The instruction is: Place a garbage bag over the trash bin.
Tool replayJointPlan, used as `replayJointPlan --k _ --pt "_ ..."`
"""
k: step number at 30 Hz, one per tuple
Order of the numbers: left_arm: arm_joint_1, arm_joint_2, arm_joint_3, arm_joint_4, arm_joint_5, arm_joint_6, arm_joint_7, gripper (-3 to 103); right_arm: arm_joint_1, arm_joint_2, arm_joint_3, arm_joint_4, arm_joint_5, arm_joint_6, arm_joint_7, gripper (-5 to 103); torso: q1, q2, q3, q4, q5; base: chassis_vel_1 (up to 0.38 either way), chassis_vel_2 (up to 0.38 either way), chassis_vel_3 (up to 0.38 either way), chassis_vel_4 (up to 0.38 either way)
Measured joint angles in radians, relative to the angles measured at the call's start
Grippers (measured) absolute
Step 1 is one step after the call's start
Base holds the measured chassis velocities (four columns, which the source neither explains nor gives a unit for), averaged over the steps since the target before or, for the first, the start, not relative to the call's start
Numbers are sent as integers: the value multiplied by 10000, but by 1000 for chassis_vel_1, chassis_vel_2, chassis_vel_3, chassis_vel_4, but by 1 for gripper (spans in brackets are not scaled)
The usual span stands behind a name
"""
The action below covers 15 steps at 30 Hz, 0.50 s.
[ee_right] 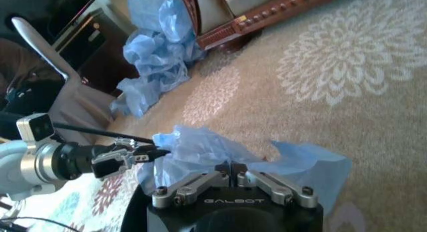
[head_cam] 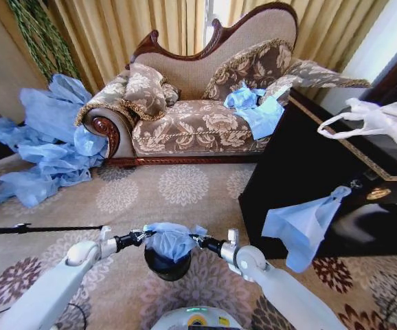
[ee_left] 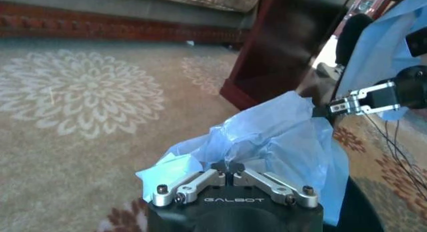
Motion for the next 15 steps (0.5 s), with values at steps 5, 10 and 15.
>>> replayJointPlan --k 5,10,15 --pt "194 46 -272 -467 -62 -270 -82 2 -61 -111 -70 303 -238 78 146 0 2 -3 2 -1 -4 0 0 0 0" --pt "-2 114 -338 -470 -99 -506 -473 0 -3 25 -189 269 -392 144 372 0 1 -2 0 -4 2 0 0 0 0" --pt "-277 114 -234 -38 -338 -607 -745 0 29 81 -232 129 -406 187 448 0 1 -2 0 -3 6 0 0 0 0"
